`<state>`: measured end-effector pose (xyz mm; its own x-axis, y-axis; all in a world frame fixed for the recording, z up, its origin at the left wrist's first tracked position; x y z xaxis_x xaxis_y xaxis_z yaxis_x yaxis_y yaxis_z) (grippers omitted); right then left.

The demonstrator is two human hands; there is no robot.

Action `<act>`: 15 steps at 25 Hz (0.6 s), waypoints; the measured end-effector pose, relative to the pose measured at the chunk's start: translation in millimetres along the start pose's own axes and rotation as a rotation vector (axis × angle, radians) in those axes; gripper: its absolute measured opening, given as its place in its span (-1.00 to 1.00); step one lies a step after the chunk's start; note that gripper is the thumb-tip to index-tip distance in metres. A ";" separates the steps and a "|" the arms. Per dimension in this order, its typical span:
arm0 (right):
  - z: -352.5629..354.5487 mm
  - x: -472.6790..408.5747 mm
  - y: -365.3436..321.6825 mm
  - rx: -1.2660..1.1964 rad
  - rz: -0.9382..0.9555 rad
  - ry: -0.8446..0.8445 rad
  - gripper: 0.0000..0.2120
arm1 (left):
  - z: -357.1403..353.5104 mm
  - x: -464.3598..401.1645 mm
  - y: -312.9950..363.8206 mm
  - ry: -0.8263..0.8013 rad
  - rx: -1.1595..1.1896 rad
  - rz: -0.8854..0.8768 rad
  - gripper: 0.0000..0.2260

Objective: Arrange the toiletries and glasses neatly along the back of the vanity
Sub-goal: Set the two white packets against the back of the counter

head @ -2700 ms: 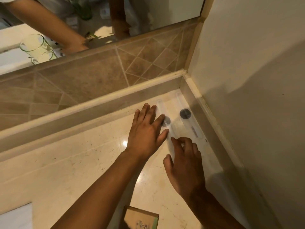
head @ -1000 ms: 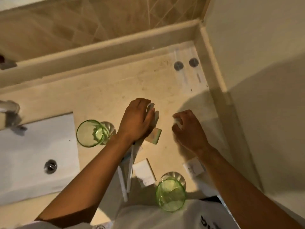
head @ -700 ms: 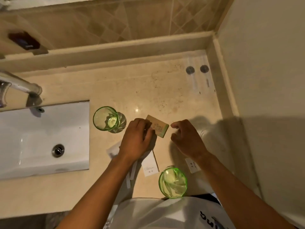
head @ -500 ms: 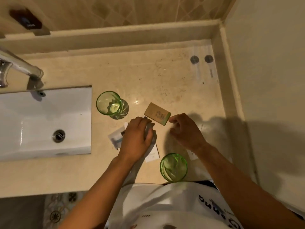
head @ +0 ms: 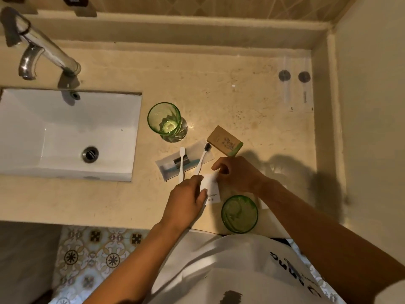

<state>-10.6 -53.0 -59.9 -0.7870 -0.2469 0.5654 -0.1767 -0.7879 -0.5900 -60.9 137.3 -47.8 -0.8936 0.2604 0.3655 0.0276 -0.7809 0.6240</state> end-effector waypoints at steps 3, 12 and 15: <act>0.4 1.9 1.2 -0.080 -0.017 0.014 -0.75 | -1.4 -1.0 7.6 0.037 0.125 0.064 -0.71; 38.7 11.8 8.2 -0.385 0.056 0.274 -0.56 | 14.5 -34.5 40.2 0.206 0.302 -0.025 -0.66; 59.4 2.4 14.5 -0.480 0.013 0.360 -0.40 | 16.2 -67.8 58.9 0.211 0.266 -0.067 -0.64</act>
<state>20.1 -98.5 -32.8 -0.9267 0.0180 0.3754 -0.3473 -0.4229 -0.8370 8.6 82.8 -24.6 -0.9695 0.1617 0.1841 0.0567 -0.5830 0.8105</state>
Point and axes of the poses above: each hand's wrist, its own x-axis away from the middle knuckle, its own z-axis out of the back of the hand, y = z × x, the point moved 1 cm from there along -x, towards the middle knuckle, and after that the axes turned 2 degrees about x, right-handed, at the moved point
